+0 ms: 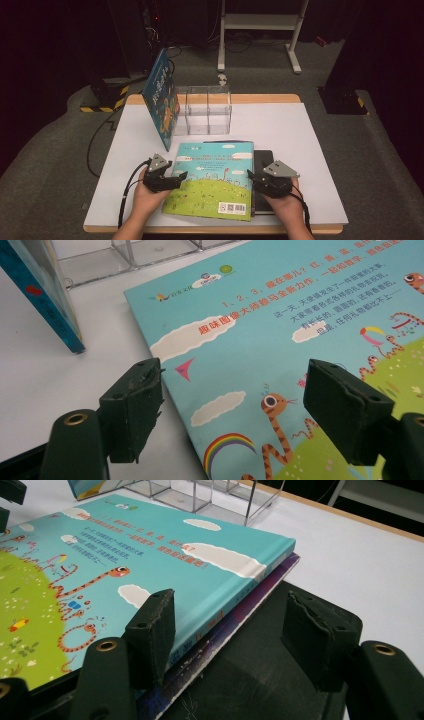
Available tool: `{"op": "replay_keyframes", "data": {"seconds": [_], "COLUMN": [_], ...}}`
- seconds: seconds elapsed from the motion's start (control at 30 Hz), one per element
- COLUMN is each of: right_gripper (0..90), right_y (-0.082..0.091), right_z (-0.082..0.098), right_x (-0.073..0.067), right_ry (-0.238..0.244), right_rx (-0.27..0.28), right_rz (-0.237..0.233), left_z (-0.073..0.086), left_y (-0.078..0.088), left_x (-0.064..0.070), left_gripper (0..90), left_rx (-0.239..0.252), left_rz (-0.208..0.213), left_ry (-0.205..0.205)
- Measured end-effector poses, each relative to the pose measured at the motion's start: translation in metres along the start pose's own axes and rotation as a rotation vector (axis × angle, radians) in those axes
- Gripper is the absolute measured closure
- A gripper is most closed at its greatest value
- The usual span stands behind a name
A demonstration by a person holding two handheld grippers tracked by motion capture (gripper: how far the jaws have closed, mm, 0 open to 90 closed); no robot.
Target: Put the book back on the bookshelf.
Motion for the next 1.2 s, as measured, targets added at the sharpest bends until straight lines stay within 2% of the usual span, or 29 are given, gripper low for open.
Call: {"op": "replay_keyframes", "data": {"seconds": [0.03,0.1,0.23,0.37,0.47,0.6,0.83,1.2], "right_gripper": [37.5,37.9,38.6,39.4,40.3,40.3,40.2,40.1], "right_y": [0.000,0.000,0.000,0.000,0.001,0.001,0.001,0.001], "right_z": [0.001,0.002,0.002,0.002,0.002,0.003,0.003,0.003], "right_x": [0.001,0.003,0.001,0.001,0.000,0.000,0.000,0.000], "right_ry": [0.001,-0.016,-0.009,-0.008,0.002,-0.001,0.001,0.000], "right_rx": [0.001,0.000,-0.003,-0.006,-0.004,-0.003,-0.001,0.003], "right_rz": [-0.008,-0.018,-0.008,-0.009,-0.003,-0.004,-0.003,-0.006], "left_z": [0.001,0.002,0.002,0.001,0.003,0.005,0.009,0.008], "left_y": [0.000,0.001,0.004,0.006,0.005,0.001,-0.003,-0.003], "left_x": [0.000,-0.002,-0.006,-0.007,-0.010,-0.012,-0.009,-0.010], "left_gripper": [23.8,23.7,23.4,23.3,22.6,20.8,19.0,22.6], "left_rx": [0.002,0.000,0.003,0.019,0.018,-0.011,-0.045,-0.052], "left_rz": [0.005,0.004,-0.002,0.013,0.017,0.026,0.060,0.048], "left_ry": [0.012,0.009,0.025,0.070,0.081,0.109,0.125,0.152]}}
Point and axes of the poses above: each handheld gripper's, and its own axes: y roughly backward along the jaws, z roughly out of its underside, x roughly to its right, the point moved 1 cm from there along -y, roughly forward along the jaws, and after that the axes turned 4 degrees about z, right-handed, at the moved point
